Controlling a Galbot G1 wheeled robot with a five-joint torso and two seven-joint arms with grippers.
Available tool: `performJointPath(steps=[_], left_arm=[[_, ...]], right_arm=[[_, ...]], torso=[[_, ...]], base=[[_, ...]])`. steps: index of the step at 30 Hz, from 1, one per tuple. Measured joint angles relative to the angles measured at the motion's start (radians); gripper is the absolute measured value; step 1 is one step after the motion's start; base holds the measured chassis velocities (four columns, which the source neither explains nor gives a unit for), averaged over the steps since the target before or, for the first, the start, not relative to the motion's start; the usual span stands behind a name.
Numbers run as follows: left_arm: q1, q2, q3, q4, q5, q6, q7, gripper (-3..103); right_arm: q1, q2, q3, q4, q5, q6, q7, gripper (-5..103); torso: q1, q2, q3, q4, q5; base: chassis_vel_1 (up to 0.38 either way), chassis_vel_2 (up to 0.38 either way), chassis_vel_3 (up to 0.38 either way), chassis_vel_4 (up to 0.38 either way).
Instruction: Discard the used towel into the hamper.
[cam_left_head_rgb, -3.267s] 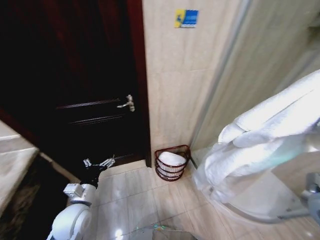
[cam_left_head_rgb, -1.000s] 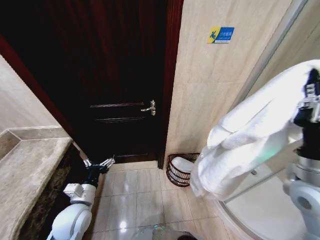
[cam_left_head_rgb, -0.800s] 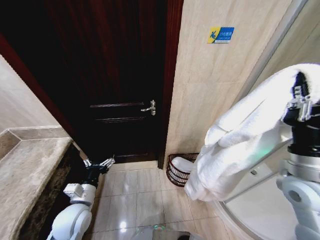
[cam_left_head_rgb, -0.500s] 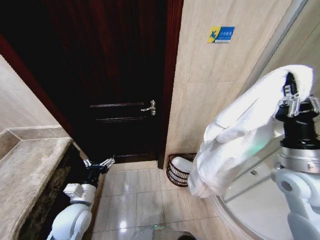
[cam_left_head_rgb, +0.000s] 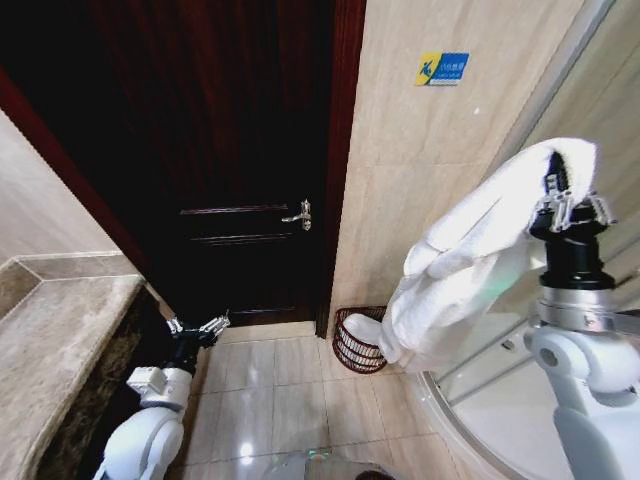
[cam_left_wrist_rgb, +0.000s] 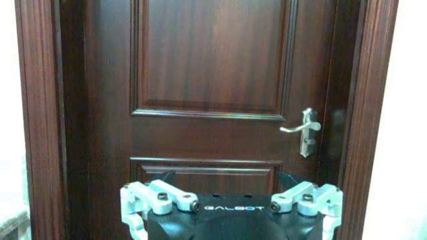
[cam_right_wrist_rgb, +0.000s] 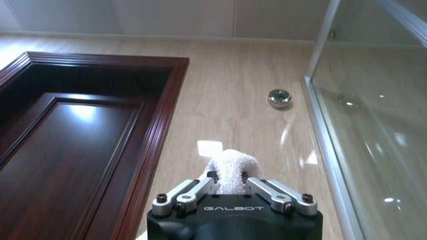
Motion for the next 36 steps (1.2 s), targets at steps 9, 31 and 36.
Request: performJointPath(steps=[9,31,36], left_arm=[[0.0,0.0,0.0,0.0,0.0,0.0,0.0,100],[0.0,0.0,0.0,0.0,0.0,0.0,0.0,100],[0.0,0.0,0.0,0.0,0.0,0.0,0.0,100]], right_arm=[[-0.008,0.005,0.01,0.006,0.0,-0.007,-0.002,8],[-0.046,0.008,0.05,0.069,0.006,-0.023,-0.01,8],[-0.052,0.008,0.055,0.071,0.009,-0.023,-0.013,8]], torso=[[0.0,0.0,0.0,0.0,0.0],[-0.001,-0.001,-0.001,0.0001,0.0002],[-0.001,-0.001,-0.001,-0.0001,0.0001]], base=[[0.0,0.0,0.0,0.0],[-0.041,0.043,0.044,-0.046],[-0.03,0.022,0.031,-0.03]])
